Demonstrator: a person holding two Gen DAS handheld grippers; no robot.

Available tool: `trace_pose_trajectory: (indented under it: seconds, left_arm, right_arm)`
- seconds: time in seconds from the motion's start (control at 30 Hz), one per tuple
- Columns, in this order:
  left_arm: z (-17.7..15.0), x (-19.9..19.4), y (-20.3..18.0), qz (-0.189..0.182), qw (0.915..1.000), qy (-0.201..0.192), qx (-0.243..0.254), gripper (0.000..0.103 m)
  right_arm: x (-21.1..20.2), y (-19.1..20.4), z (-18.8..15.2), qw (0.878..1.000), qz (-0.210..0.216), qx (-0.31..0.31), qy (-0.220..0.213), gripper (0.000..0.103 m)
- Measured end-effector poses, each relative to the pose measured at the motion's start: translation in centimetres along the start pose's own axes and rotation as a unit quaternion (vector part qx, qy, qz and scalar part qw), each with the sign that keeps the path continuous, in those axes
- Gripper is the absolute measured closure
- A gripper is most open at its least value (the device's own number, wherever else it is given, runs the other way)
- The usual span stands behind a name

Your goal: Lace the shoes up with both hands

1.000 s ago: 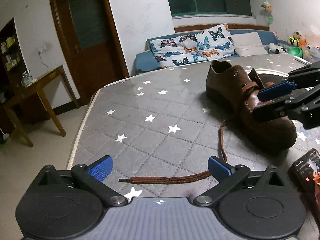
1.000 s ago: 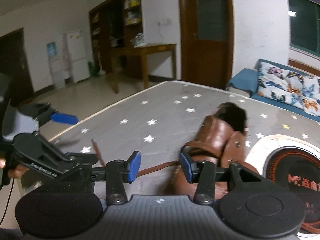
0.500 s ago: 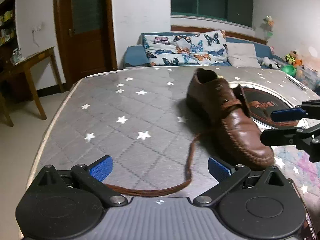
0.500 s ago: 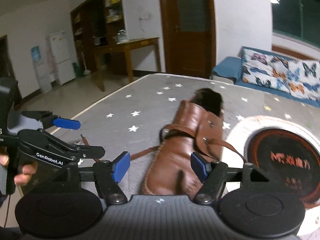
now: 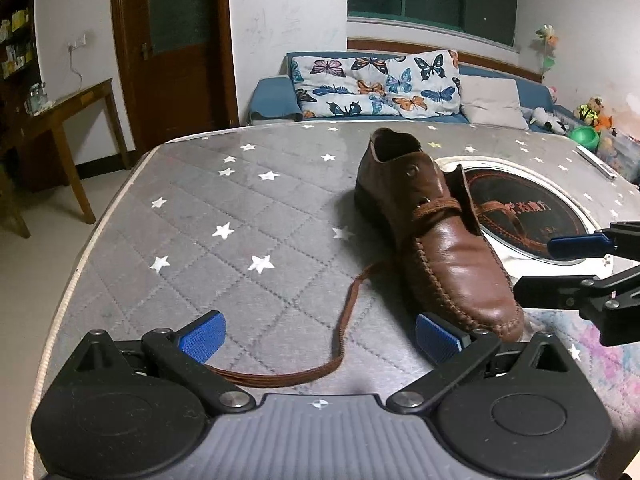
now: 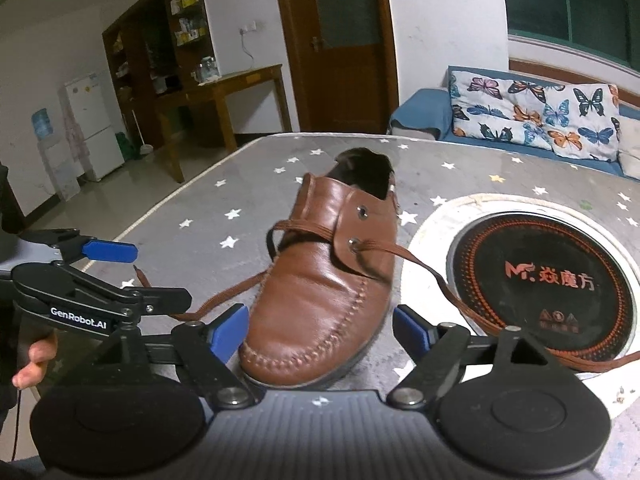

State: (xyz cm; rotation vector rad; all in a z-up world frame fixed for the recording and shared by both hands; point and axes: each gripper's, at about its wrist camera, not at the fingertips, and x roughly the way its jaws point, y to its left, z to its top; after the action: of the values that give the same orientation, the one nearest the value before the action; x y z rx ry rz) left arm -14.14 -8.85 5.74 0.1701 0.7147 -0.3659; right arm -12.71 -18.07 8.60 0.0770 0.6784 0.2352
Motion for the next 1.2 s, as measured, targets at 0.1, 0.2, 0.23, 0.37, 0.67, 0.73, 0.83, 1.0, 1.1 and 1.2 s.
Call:
trace_pose_trajectory:
  seconds: [0.1, 0.2, 0.23, 0.37, 0.67, 0.73, 0.83, 1.0, 1.1, 1.2]
  left_arm:
    - [0.0, -0.1, -0.7, 0.006, 1.0, 0.004, 0.004, 0.0]
    - [0.0, -0.1, -1.4, 0.01, 0.9999, 0.006, 0.009, 0.0]
    - [0.0, -0.2, -1.6, 0.012, 0.9999, 0.007, 0.011, 0.0]
    - [0.0, -0.2, -1.8, 0.02, 0.9997, 0.009, 0.009, 0.0]
    - [-0.4, -0.4, -0.5, 0.04, 0.9991, 0.013, -0.01, 0.0]
    - [-0.6, -0.4, 0.3, 0.045, 0.9987, 0.014, -0.019, 0.0]
    - [-0.9, -0.5, 1.5, 0.052, 0.9981, 0.016, -0.031, 0.0]
    - [-1.2, -1.1, 3.9, 0.07, 0.9961, 0.009, -0.053, 0.0]
    - [-1.5, -1.6, 5.6, 0.084, 0.994, 0.002, -0.069, 0.0]
    - [-1.9, -1.9, 7.5, 0.106, 0.9903, -0.001, -0.09, 0.0]
  right_arm:
    - [0.1, -0.4, -0.1, 1.0, 0.0, 0.005, 0.003, 0.021]
    - [0.1, -0.8, -0.3, 1.0, 0.0, 0.011, 0.004, 0.021]
    - [0.0, -0.9, -0.3, 1.0, -0.001, 0.012, 0.004, 0.021]
    - [0.0, -1.2, -0.5, 1.0, 0.001, 0.014, 0.003, 0.021]
    - [-0.3, -0.9, -0.4, 1.0, 0.005, 0.004, 0.0, 0.021]
    - [-0.5, -0.7, -0.2, 1.0, 0.005, 0.001, -0.002, 0.021]
    - [-0.8, -0.2, 0.2, 1.0, 0.005, -0.01, -0.008, 0.021]
    - [-1.2, 1.0, 1.3, 0.999, 0.01, -0.03, -0.017, 0.021]
    - [-1.3, 2.1, 2.0, 0.999, 0.021, -0.045, -0.021, 0.021]
    - [-0.6, 3.8, 2.7, 0.996, 0.046, -0.068, -0.019, 0.021]
